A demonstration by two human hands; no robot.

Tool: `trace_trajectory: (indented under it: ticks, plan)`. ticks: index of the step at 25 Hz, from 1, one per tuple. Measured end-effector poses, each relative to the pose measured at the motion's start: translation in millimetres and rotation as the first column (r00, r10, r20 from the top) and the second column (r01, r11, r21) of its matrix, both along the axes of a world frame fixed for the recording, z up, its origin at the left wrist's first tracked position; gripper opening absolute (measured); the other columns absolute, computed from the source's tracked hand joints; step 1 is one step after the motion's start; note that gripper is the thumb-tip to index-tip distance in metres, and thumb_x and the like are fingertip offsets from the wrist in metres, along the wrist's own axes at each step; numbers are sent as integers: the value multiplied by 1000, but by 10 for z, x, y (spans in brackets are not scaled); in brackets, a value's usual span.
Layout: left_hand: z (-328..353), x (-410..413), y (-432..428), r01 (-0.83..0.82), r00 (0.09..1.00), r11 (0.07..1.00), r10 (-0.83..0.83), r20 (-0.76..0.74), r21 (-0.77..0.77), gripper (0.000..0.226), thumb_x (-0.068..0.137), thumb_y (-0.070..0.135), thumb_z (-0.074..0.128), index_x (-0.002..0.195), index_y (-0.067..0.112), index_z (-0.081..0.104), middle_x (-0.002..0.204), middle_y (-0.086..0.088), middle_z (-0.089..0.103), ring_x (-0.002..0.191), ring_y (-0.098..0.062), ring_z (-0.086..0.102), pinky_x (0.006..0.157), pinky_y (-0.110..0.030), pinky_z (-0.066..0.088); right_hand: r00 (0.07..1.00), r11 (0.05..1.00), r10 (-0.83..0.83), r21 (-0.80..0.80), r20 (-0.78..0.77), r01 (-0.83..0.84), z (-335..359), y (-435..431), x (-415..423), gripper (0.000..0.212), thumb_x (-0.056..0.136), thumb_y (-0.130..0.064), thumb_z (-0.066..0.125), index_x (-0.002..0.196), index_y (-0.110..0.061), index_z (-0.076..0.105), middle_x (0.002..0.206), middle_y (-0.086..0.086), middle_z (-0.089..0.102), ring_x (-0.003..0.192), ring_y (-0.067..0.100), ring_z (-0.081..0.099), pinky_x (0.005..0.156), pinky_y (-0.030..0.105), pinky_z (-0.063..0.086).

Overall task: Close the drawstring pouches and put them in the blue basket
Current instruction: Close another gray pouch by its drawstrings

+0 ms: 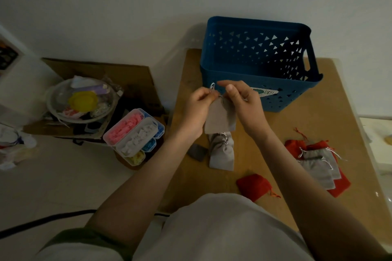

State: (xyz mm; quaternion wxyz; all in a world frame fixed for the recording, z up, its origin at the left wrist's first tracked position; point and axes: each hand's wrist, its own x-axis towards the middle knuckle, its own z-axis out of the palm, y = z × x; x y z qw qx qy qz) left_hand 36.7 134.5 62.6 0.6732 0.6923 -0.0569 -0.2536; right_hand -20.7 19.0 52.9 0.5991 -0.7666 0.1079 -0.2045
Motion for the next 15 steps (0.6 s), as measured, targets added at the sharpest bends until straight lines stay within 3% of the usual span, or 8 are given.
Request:
trace_trajectory:
  ticks: [3, 7, 10, 12, 15]
  plan:
    - [-4, 13, -19, -18, 995, 998, 12, -97, -65, 14, 94, 25, 56, 87, 18, 67, 91, -3, 65, 94, -21, 59, 86, -35, 46, 1000, 997, 10, -81, 9, -9, -23, 2, -19, 26, 98, -27, 47, 117, -19, 64, 101, 0, 64, 98, 11, 59, 85, 26, 47]
    - [-16, 64, 20, -39, 976, 965, -20, -216, -261, 18, 96, 20, 51, 86, 13, 64, 79, 1, 67, 82, -14, 61, 73, -26, 49, 994, 964, 51, -256, -96, -74, -66, -75, -10, 32, 100, -21, 44, 126, -14, 61, 99, 0, 63, 93, 9, 56, 82, 13, 41]
    - [25, 119, 43, -45, 973, 942, -34, -228, -331, 21, 98, 16, 48, 85, 12, 64, 74, 6, 69, 78, -8, 63, 72, -21, 51, 976, 911, 33, -396, -214, -117, -135, -158, 12, 26, 97, -11, 50, 117, -8, 66, 99, 9, 64, 88, 10, 52, 74, 3, 34]
    - [59, 137, 57, 5, 984, 964, -52, -169, -266, 20, 98, 17, 48, 89, 16, 66, 74, 7, 67, 78, -6, 61, 74, -21, 48, 962, 931, 70, -329, -263, -158, -166, -197, -2, 21, 95, -8, 52, 106, -6, 70, 94, 9, 63, 83, 10, 52, 74, 12, 38]
    - [65, 174, 108, 168, 984, 979, -174, -40, -118, 20, 98, 19, 48, 103, 20, 68, 78, 7, 59, 85, -5, 55, 83, -20, 41, 948, 984, 103, -109, -300, -141, -118, -202, -53, 17, 96, -14, 54, 85, -13, 67, 89, 8, 58, 82, 7, 55, 77, 24, 43]
